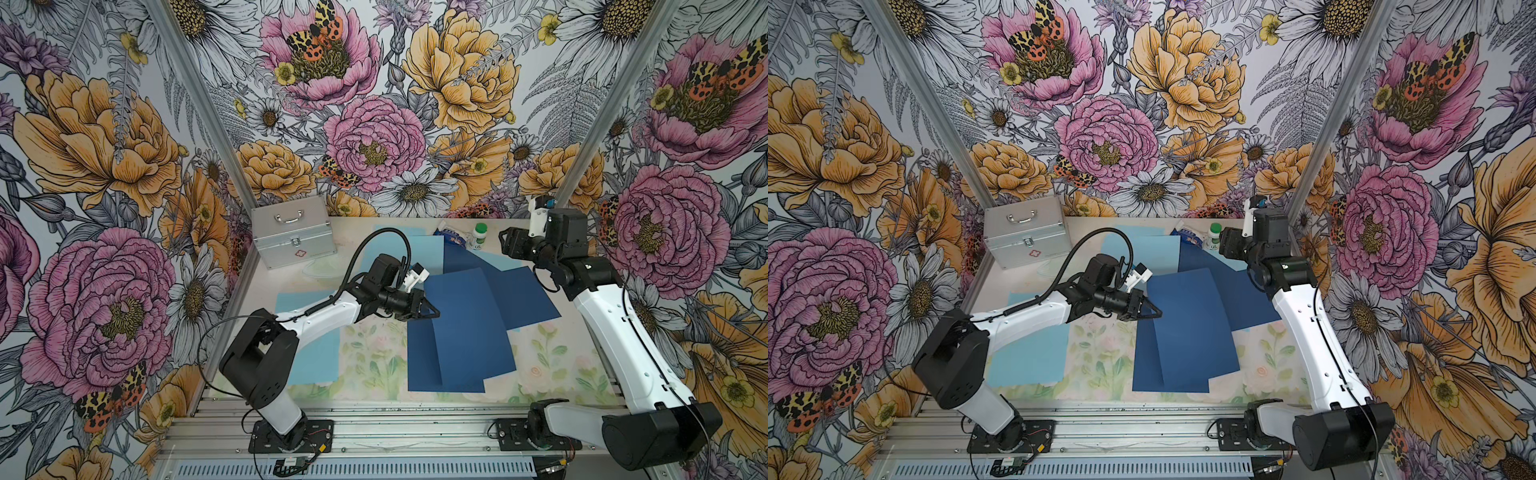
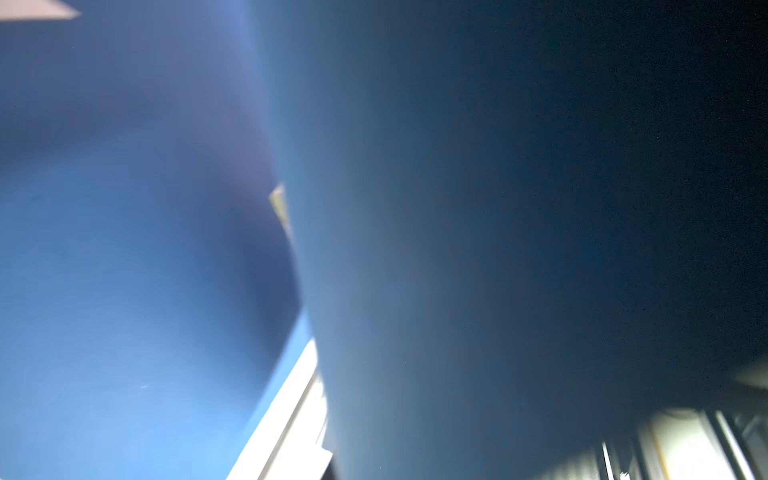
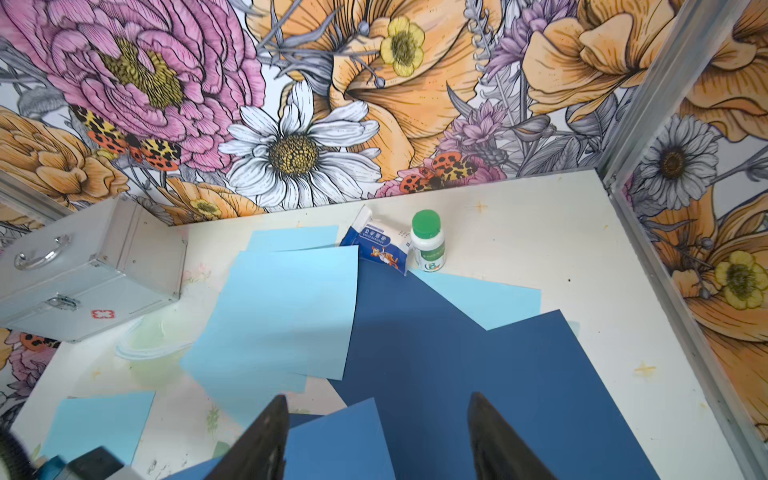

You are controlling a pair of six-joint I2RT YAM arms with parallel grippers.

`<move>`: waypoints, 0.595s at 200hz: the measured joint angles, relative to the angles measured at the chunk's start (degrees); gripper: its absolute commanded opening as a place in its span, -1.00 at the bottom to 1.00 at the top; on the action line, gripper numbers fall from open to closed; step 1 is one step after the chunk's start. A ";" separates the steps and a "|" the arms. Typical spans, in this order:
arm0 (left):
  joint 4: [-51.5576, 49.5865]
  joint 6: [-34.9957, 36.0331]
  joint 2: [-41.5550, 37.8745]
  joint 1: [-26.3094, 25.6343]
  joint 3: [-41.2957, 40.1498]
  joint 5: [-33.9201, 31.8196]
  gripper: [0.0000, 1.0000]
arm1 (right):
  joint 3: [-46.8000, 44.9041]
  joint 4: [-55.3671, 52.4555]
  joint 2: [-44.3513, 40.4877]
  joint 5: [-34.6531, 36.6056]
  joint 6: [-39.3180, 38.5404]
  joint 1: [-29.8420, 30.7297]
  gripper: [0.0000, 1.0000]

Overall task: Sort the scattered colored papers by color
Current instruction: Place the colored paper.

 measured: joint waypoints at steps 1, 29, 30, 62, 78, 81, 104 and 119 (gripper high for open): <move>-0.02 0.07 0.22 0.07 0.00 0.02 -1.00 | -0.13 0.00 0.02 -0.04 0.00 0.00 0.23; -5.25 4.63 7.30 1.49 1.42 -1.86 -1.00 | -4.81 -0.26 0.07 -1.53 0.63 0.00 -0.84; -5.66 4.85 7.58 1.53 1.62 -1.97 -1.00 | -4.94 -0.24 0.07 -1.60 0.79 0.00 -0.88; -11.98 10.73 13.94 1.81 5.68 -4.57 -1.00 | -10.08 -0.42 0.07 -3.04 1.66 0.00 -1.00; -15.17 13.38 15.96 1.64 7.32 -5.95 -1.00 | -12.87 -0.39 0.07 -3.43 2.03 0.00 -1.00; -15.78 13.84 16.28 1.62 7.61 -6.38 -1.00 | -13.49 -0.37 0.07 -3.48 2.19 0.02 -1.00; -20.65 17.22 17.66 1.09 9.40 -9.57 -1.00 | -17.53 -0.15 0.07 -3.63 2.97 0.42 -1.00; -23.06 18.67 17.77 1.05 10.23 -11.87 -1.00 | -19.89 0.31 0.09 -4.00 3.58 0.96 -1.00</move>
